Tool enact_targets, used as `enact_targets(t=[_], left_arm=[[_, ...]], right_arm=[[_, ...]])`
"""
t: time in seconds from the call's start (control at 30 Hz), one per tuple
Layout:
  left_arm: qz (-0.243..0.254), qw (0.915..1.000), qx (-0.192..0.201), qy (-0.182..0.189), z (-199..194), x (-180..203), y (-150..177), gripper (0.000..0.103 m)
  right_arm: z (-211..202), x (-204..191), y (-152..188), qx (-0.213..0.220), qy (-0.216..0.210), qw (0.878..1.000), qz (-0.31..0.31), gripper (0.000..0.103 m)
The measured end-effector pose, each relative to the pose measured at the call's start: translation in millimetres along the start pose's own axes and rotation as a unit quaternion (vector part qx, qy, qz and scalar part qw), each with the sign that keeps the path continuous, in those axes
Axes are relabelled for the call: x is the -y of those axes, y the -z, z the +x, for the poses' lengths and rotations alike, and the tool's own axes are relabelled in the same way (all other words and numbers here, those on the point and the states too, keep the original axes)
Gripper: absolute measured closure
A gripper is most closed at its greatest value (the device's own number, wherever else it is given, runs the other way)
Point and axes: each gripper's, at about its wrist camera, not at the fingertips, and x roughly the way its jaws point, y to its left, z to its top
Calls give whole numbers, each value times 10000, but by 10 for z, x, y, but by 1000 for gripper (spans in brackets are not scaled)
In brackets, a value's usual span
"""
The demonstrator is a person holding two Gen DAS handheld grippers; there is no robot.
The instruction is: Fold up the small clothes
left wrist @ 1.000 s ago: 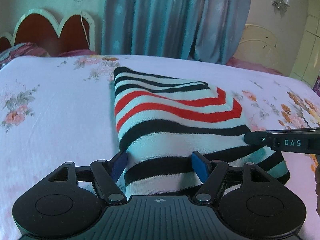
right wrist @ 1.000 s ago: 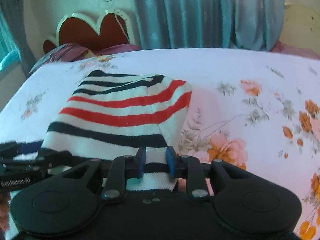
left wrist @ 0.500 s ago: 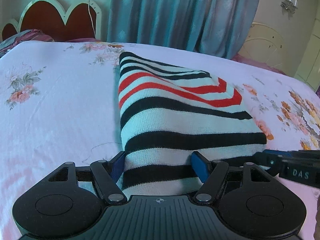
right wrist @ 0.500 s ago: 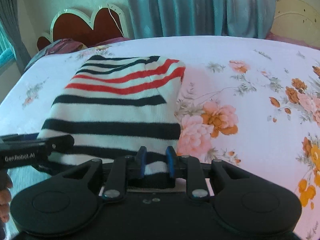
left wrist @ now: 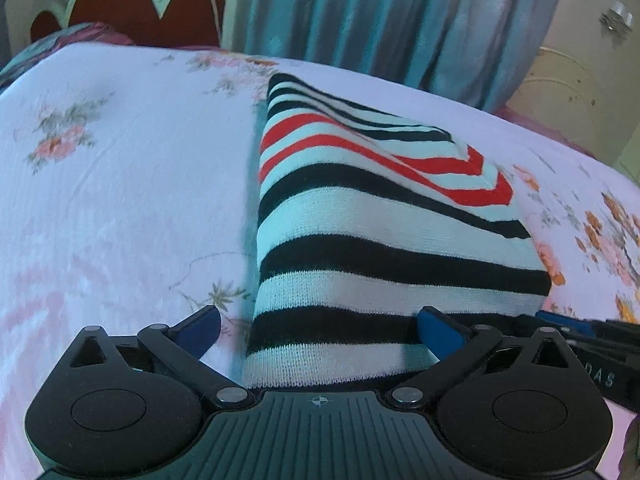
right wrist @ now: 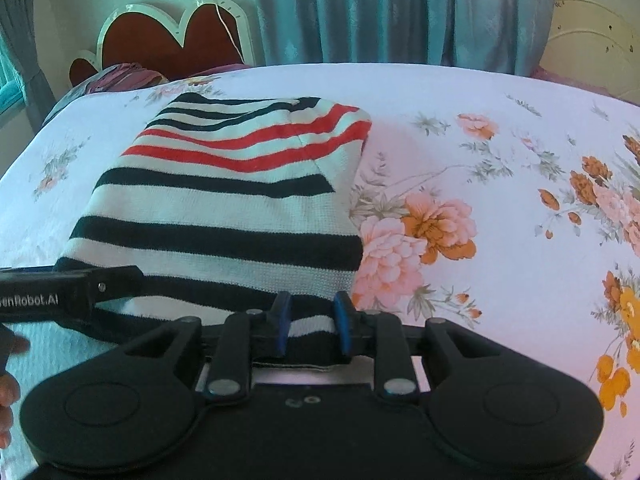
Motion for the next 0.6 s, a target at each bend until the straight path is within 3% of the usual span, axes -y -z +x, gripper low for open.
enact_targets(t=[0.2,0.43,0.53,0.6], left_arm=[[72,9985,25,-535,-56,145,-2,0],[-496,9960,-82,-742,-33,138,2,0],[-147,9953,84,-948,-67,244,19,0],[-29,9963,131,-845,-101,246,26,0]], right_arm=[[0,-31,-11,-49,42,9997,-238,79],[5,5,-56,-156,-64,9997,-201,79],[0,-19,-59,-181,-6,9995,-252,76],[3,-37,-55,-183,99,9994,-289,68]])
